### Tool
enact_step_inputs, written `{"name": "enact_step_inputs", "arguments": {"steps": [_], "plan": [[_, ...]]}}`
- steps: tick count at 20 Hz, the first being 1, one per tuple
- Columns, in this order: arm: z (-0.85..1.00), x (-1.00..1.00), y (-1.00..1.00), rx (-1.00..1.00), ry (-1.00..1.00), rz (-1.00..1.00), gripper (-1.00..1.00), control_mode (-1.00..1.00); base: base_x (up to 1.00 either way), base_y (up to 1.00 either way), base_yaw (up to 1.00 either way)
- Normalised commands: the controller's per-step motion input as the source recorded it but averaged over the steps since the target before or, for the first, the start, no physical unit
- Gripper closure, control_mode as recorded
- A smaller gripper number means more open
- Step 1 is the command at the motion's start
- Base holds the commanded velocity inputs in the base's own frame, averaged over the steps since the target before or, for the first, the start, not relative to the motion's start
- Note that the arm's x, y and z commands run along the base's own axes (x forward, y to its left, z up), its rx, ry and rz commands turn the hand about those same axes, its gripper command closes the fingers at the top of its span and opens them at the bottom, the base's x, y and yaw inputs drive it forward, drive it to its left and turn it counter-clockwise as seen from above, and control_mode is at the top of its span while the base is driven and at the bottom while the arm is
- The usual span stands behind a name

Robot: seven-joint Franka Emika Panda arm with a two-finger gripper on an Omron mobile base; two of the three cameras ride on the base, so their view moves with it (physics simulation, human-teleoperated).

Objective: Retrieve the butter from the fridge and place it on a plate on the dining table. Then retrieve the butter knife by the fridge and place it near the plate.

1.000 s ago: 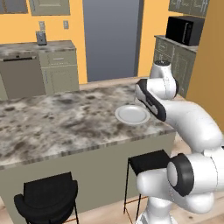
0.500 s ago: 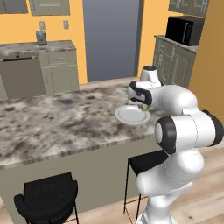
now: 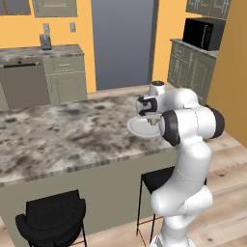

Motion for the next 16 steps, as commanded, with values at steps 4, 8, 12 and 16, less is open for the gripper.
{"name": "enact_step_inputs", "arguments": {"steps": [4, 8, 12, 16], "plan": [[-0.48, 0.54, -0.06, 0.0, 0.0, 0.0, 1.0, -1.0, 0.0, 0.0, 0.0], [-0.4, 0.39, -0.01, 0.0, 0.0, 0.0, 1.0, -1.0, 0.0, 0.0, 0.0], [-0.37, 0.24, 0.0, 0.0, 0.0, 0.0, 1.0, -1.0, 0.0, 0.0, 0.0], [-0.4, 0.12, 0.0, 0.0, 0.0, 0.0, 1.0, -1.0, 0.0, 0.0, 0.0]]}}
